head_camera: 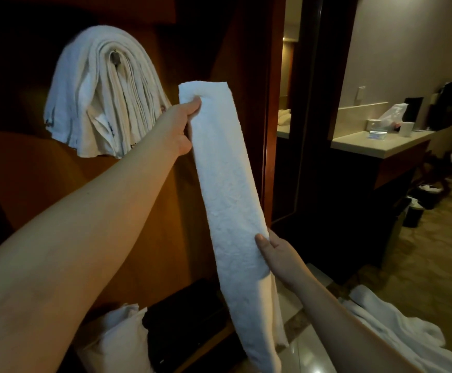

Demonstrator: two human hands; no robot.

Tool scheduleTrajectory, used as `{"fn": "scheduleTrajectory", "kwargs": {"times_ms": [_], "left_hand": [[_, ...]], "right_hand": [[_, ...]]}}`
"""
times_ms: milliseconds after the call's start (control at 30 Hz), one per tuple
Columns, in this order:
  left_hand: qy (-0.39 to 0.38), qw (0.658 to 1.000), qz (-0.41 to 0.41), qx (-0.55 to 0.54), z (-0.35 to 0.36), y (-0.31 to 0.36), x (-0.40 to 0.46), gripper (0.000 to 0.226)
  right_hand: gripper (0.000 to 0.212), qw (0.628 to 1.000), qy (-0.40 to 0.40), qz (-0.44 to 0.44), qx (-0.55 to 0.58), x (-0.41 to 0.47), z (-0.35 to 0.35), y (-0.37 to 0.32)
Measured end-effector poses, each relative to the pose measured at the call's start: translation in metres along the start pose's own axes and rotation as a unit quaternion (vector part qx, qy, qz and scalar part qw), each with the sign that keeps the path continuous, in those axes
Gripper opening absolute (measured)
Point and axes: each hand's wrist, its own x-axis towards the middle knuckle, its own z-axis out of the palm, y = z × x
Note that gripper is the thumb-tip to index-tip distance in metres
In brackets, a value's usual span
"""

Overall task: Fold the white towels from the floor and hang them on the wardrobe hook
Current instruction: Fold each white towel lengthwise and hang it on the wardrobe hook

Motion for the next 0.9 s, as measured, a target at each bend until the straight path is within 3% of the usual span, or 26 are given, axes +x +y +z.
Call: {"fn": "scheduleTrajectory", "kwargs": {"times_ms": [167, 400, 533, 667, 900], "left_hand": [[-0.02, 0.999, -0.016, -0.027, -0.01, -0.005, 0.005, 0.044], [-0.148, 0.98, -0.074, -0.108, -0.015, -0.014, 0.004, 0.052], [-0.214, 0.964, -0.096, -0.127, -0.012, -0.015, 0.001, 0.049], [-0.239, 0.959, -0.09, -0.124, -0.016, -0.014, 0.003, 0.052], [-0.243, 0.957, -0.066, -0.145, -0.029, -0.006, 0.005, 0.054]], "right_hand": [[0.067, 1.0, -0.011, -0.005, 0.023, 0.0, -0.004, 0.003], [0.054, 0.992, -0.12, 0.046, 0.021, 0.003, -0.01, 0.005], [0.065, 0.983, -0.165, 0.074, 0.029, 0.004, 0.002, 0.006], [0.08, 0.983, -0.158, 0.067, 0.066, 0.0, 0.01, 0.008], [0.079, 0.987, -0.129, 0.04, 0.08, -0.006, 0.007, -0.004]]}}
